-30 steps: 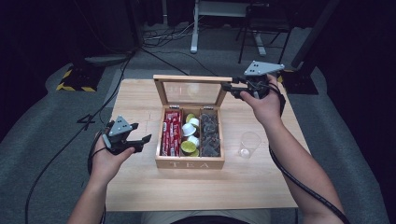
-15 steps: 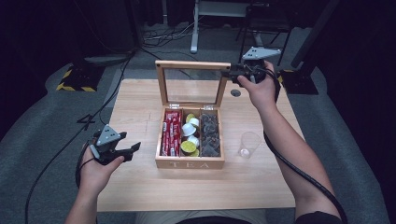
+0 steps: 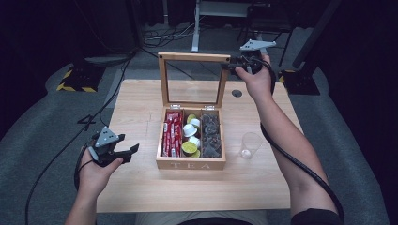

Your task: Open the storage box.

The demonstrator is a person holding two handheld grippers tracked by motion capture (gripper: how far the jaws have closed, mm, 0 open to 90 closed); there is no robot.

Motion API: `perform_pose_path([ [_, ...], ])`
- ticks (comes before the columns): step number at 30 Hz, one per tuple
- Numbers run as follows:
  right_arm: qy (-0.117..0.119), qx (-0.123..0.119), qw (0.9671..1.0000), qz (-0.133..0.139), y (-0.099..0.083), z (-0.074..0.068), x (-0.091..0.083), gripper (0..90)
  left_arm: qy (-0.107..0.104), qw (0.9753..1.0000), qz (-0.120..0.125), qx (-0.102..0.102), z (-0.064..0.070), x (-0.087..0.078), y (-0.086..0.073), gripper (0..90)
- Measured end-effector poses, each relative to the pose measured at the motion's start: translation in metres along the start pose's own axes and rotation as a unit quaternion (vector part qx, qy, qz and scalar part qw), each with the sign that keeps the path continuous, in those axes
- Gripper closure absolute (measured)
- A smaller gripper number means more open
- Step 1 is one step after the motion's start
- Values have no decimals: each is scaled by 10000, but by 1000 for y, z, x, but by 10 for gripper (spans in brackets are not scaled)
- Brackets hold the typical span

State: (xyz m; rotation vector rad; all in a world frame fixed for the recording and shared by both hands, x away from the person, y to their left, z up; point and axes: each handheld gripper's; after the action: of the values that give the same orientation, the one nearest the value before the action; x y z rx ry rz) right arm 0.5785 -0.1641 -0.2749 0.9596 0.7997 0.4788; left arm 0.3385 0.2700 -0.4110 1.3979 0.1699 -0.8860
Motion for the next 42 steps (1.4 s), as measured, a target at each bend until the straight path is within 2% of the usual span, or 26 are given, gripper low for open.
perform_pose_path([
  [16,-184,394,9989,-176,-4,19,26,583,-134,9999,-107,18,-4,15,4,333],
  [20,-195,411,9985,-302,-7,21,34,486,-161,9998,-130,-10,-8,19,4,332],
  [29,-172,682,9971,-277,-14,22,46,373,-175,9998,-115,-55,-9,20,4,331],
  [32,-144,634,9973,-350,-15,20,49,322,-142,9998,-103,-99,-12,19,4,333],
  [37,-140,608,9973,-387,-13,18,49,295,-140,9998,-109,-118,-14,18,3,333],
  [42,-131,558,9976,-380,-16,16,39,291,-106,9996,-212,-140,-18,26,0,332],
])
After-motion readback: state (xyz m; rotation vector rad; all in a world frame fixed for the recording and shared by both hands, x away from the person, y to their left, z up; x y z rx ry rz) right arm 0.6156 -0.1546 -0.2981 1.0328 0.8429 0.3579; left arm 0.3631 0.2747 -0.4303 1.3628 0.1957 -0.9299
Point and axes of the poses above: each handheld gripper's, and its own axes: x roughly forward along the jaws, y roughly out of its top, z roughly to its right, and after that the axes turned 15 degrees about -x, right-handed
